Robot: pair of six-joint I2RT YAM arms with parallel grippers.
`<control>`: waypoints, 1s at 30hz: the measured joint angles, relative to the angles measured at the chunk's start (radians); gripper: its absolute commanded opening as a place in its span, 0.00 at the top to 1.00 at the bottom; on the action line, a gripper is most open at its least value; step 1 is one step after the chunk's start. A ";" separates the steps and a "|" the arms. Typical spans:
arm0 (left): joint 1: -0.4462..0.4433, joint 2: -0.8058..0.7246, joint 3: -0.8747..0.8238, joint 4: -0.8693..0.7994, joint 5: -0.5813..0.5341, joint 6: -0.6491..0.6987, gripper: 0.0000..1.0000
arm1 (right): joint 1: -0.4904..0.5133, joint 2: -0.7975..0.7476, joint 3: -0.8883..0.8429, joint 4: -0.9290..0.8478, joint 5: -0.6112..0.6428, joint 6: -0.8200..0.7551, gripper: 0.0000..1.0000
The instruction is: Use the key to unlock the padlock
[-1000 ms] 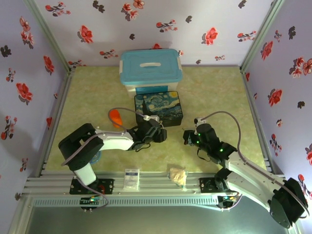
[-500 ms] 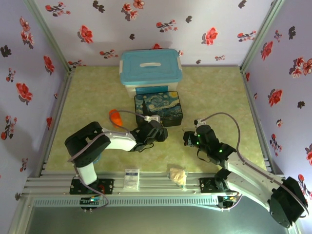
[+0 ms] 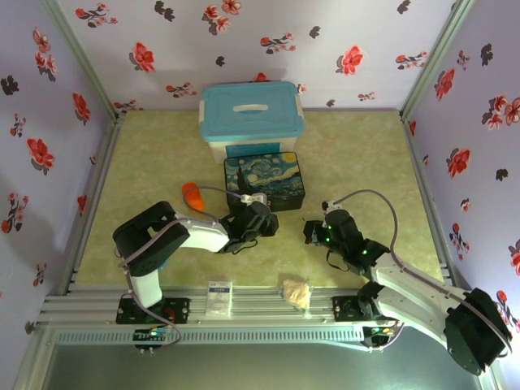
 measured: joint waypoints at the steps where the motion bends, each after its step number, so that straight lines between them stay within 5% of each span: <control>1: 0.000 0.000 0.000 0.003 0.000 0.000 0.83 | -0.003 0.007 -0.008 0.017 -0.018 0.003 1.00; 14: -0.002 -0.039 -0.105 0.148 0.017 -0.101 0.93 | -0.164 0.311 -0.092 0.415 -0.513 0.117 1.00; 21: -0.002 -0.056 -0.141 0.206 0.021 -0.153 0.95 | -0.165 0.525 -0.077 0.613 -0.620 0.211 1.00; 30: 0.005 -0.058 -0.170 0.308 0.035 -0.245 0.97 | -0.154 0.549 -0.076 0.731 -0.628 0.282 1.00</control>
